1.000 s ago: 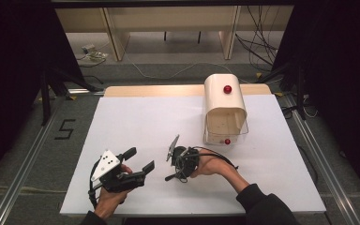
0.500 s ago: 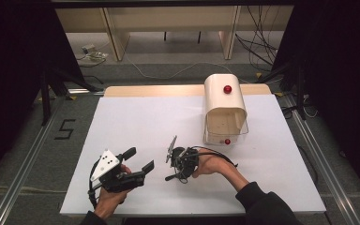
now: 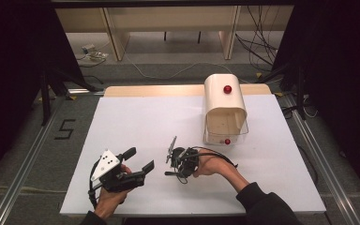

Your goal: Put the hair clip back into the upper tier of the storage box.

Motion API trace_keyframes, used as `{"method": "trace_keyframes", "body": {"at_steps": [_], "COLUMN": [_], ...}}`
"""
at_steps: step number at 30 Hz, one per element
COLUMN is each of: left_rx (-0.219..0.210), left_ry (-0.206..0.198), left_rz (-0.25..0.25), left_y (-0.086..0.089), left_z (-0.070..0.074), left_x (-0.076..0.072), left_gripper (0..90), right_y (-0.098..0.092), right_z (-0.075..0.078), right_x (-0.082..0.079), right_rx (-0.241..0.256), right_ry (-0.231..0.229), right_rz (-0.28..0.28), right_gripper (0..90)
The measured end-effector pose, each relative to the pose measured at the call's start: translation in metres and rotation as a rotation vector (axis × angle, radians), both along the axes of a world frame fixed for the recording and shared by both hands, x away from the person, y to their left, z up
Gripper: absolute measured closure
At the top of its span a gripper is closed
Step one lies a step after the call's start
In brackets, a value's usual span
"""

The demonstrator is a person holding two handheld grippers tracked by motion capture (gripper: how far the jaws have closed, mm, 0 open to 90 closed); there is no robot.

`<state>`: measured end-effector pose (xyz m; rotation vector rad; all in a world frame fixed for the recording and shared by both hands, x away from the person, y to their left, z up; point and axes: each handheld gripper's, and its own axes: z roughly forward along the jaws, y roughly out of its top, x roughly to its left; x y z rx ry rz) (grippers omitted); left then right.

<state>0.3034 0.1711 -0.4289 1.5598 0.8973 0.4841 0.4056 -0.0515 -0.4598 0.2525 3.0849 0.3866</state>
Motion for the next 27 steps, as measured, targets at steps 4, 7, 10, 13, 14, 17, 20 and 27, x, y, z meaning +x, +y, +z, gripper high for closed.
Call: {"method": "trace_keyframes", "body": {"at_steps": [4,7,10,13,14,17,20,27], "left_rx": [0.0,-0.003,-0.002,-0.006,-0.004,-0.007,-0.001,-0.012], "left_ry": [0.001,0.002,0.003,0.003,0.005,0.004,0.002,0.008], "left_rz": [0.002,0.004,0.004,0.004,0.005,0.006,0.002,0.008], "left_y": [0.0,0.0,0.001,0.001,0.001,0.0,-0.001,0.001], "left_z": [0.0,0.0,0.0,0.0,0.0,0.001,0.0,0.0], "left_x": [0.0,0.0,0.0,0.0,0.0,0.0,0.0,0.0], "left_gripper": [16.2,16.2,16.2,16.2,16.2,16.2,16.2,16.2], "right_y": [-0.001,-0.005,-0.012,-0.02,-0.023,-0.033,-0.038,-0.041], "right_z": [0.001,0.003,0.009,0.016,0.018,0.023,0.026,0.031], "right_x": [-0.001,0.0,0.0,-0.006,-0.009,-0.018,-0.023,-0.024], "right_rx": [0.005,0.043,0.099,0.191,0.208,0.276,0.294,0.35], "right_ry": [-0.01,-0.019,-0.035,-0.045,-0.055,-0.072,-0.104,-0.128], "right_rz": [-0.001,-0.023,-0.061,-0.077,-0.081,-0.113,-0.125,-0.145], "right_gripper": [78.2,78.4,78.4,78.4,78.4,78.4,78.4,78.4]}}
